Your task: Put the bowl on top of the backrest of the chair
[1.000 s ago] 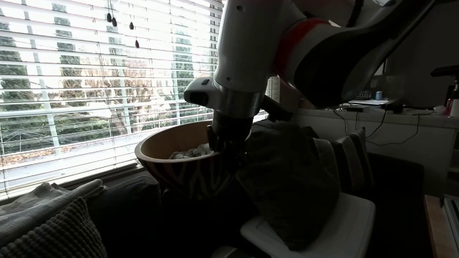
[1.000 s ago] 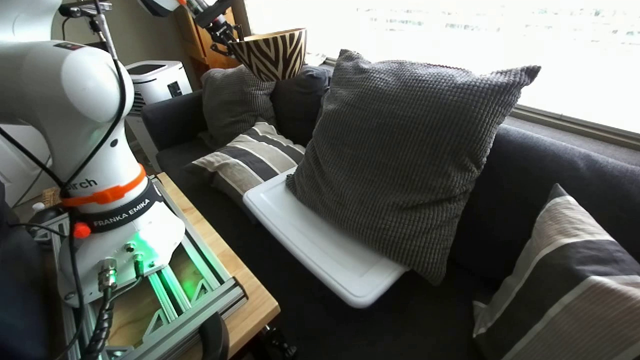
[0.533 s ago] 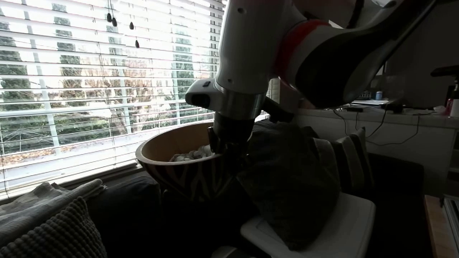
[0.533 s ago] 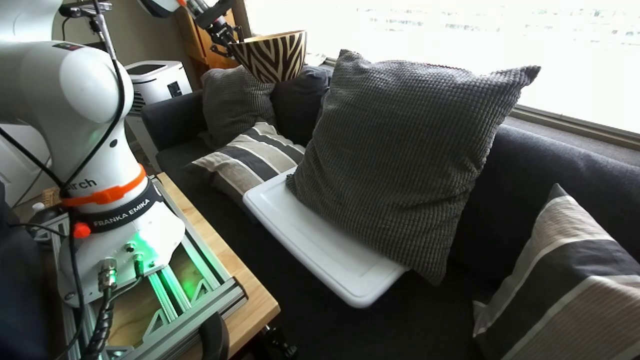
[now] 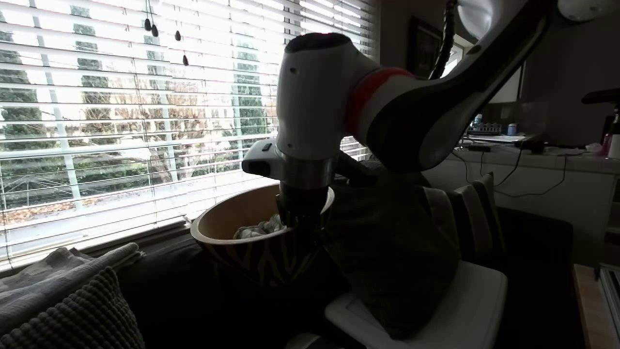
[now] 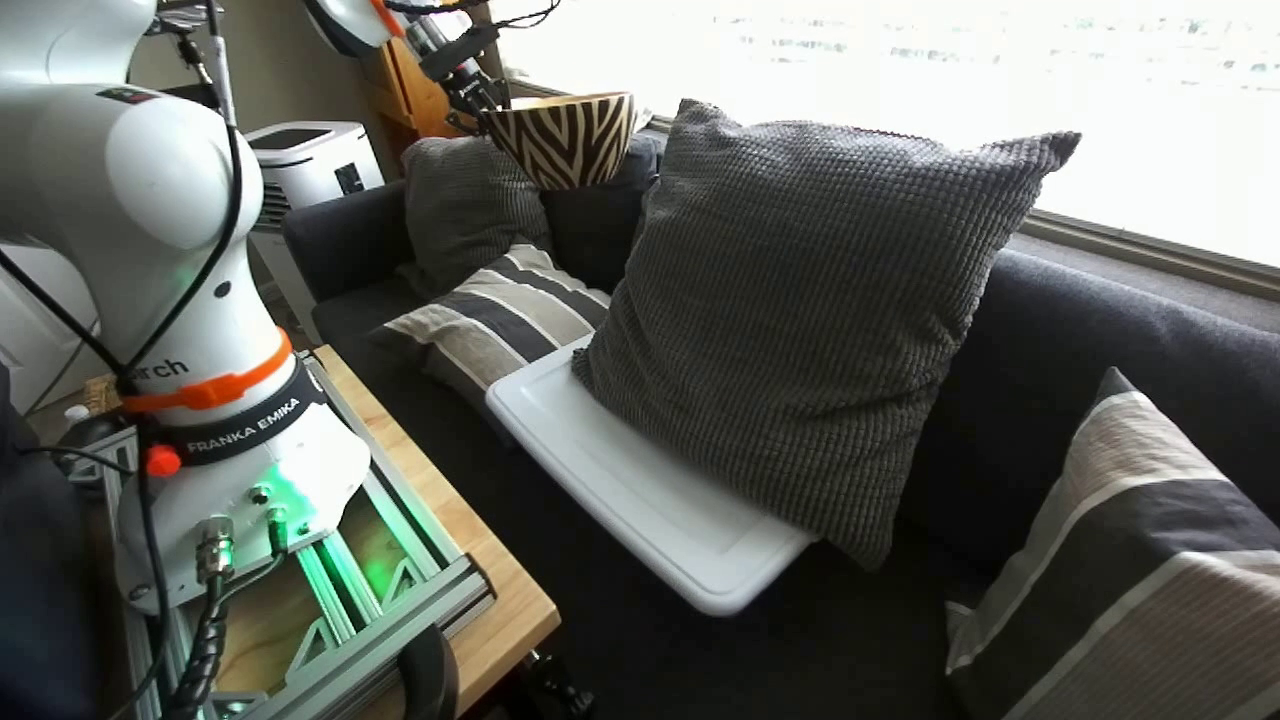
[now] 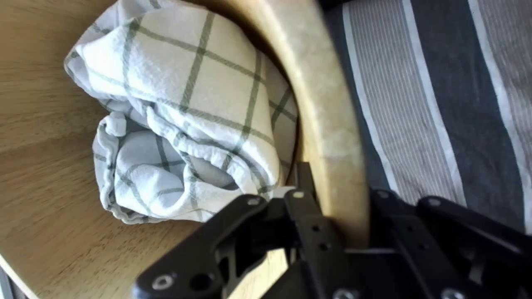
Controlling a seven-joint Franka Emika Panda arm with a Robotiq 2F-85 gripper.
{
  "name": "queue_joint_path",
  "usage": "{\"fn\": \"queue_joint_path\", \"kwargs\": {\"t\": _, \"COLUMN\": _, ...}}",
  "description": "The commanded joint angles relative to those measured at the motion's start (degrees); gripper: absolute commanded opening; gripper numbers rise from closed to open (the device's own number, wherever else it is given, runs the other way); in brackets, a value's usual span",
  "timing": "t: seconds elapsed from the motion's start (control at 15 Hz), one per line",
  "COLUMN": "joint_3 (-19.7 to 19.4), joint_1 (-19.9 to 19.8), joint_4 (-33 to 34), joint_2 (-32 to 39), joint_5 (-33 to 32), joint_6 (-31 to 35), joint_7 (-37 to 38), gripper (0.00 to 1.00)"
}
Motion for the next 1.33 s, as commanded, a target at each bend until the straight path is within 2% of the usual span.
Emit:
{"fn": "queue_joint_path", "kwargs": {"t": 0.0, "joint_3": -0.60, "joint_1": -0.48, "joint_4": 11.22, "joint_2": 3.05, "joint_5": -3.48, "joint_6": -4.83, "joint_7": -1.13, "gripper": 0.06}}
{"fn": "queue_joint_path", "kwargs": {"t": 0.6, "joint_3": -3.79, "joint_1": -0.42, "joint_4": 35.48, "joint_2": 15.44, "joint_5": -1.98, "joint_6": -10.49, "joint_7": -2.70, "gripper": 0.06}}
{"fn": "queue_joint_path", "kwargs": {"t": 1.27, "joint_3": -7.01, "joint_1": -1.39, "joint_4": 59.57, "joint_2": 30.85, "joint_5": 2.42, "joint_6": -17.80, "joint_7": -4.35, "gripper": 0.06}}
